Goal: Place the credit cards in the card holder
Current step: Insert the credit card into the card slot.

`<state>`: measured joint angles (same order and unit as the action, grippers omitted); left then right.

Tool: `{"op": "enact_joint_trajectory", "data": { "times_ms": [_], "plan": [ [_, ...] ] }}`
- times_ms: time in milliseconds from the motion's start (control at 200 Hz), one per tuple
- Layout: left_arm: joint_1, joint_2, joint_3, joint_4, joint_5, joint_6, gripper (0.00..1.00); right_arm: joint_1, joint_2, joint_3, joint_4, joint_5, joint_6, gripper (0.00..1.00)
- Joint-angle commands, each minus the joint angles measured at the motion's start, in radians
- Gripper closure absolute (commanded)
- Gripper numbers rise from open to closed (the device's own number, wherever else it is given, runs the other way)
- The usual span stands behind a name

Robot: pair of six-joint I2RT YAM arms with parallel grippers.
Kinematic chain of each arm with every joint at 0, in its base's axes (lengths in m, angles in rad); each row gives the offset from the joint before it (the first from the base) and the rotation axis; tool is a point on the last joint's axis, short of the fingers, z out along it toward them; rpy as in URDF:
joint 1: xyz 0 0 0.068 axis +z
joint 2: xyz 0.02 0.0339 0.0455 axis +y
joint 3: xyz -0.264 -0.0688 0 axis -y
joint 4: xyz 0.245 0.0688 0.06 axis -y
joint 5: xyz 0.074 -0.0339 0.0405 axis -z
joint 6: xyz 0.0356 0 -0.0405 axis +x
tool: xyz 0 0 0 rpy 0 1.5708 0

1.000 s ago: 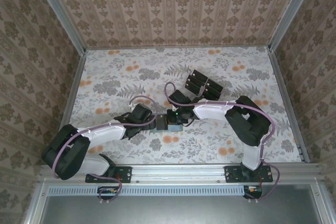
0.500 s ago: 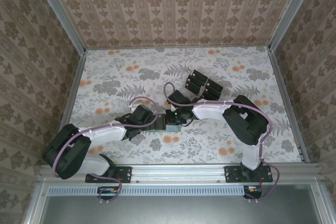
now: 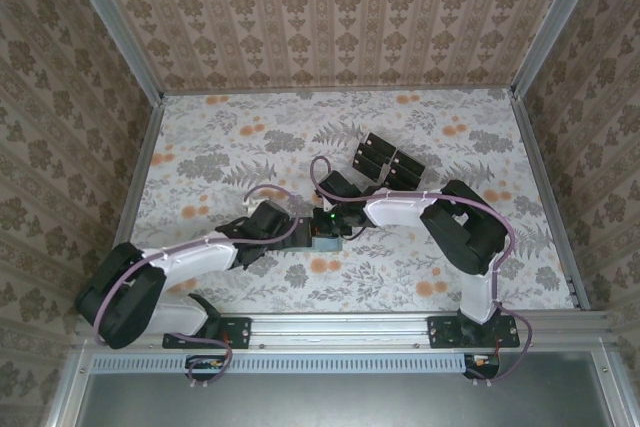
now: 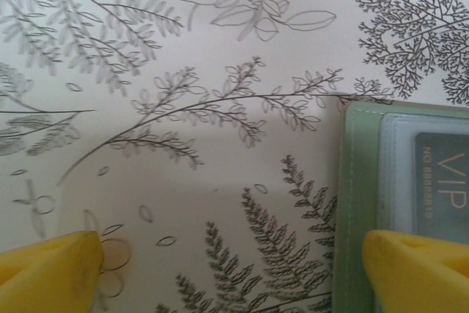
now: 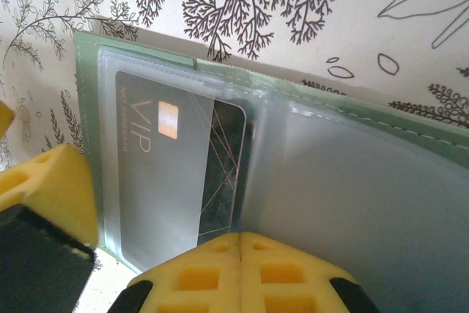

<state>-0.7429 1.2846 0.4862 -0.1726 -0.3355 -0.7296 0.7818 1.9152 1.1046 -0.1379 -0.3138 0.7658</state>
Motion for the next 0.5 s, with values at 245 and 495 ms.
{"op": "enact_joint_trajectory", "data": {
  "times_ms": [245,495],
  "plan": [
    [0.073,-0.007,0.033,-0.148,-0.032,0.01,0.0,0.003,0.017,0.006,0.001,0.002,0.012,1.0],
    [0.068,0.044,0.009,-0.044,0.026,0.023,0.0,0.003,0.019,0.012,-0.001,-0.01,0.007,1.0]
  ]
}}
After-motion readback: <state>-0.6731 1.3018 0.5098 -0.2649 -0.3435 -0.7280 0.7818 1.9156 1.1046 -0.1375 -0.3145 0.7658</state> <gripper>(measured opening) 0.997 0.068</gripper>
